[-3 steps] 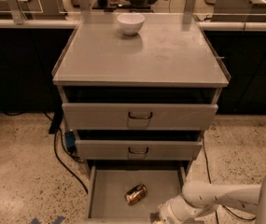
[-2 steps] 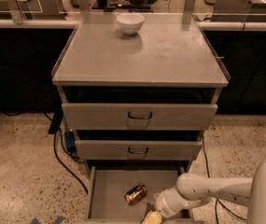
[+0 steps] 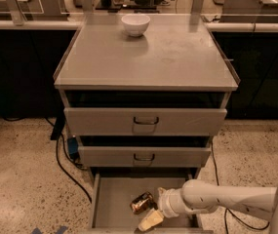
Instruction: Pick orange can from bottom drawer and place on counter
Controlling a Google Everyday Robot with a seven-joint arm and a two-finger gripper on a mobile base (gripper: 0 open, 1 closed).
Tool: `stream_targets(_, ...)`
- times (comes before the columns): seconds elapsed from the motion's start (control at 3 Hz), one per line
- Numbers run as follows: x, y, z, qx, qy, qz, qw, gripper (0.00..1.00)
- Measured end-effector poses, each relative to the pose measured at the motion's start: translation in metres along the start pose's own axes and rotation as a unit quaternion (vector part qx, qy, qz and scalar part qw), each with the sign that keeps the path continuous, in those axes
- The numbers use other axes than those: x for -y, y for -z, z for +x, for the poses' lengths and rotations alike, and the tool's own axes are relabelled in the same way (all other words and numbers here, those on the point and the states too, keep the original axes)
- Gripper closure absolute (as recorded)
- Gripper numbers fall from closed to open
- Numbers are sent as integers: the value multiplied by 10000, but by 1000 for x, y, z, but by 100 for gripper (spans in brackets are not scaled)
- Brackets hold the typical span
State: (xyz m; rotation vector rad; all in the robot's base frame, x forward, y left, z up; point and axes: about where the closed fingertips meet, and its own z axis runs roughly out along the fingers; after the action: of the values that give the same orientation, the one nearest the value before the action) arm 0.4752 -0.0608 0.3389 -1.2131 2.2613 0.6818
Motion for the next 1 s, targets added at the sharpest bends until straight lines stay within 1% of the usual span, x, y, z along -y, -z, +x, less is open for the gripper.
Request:
stream_targets(0.33,0,0,0,0,0,0,10000,0)
stream_targets(0.67,13,-20,0,-118,189,-62,9997,0)
stream_targets(1.0,60,-47,-12,-207,378,149,9990,0)
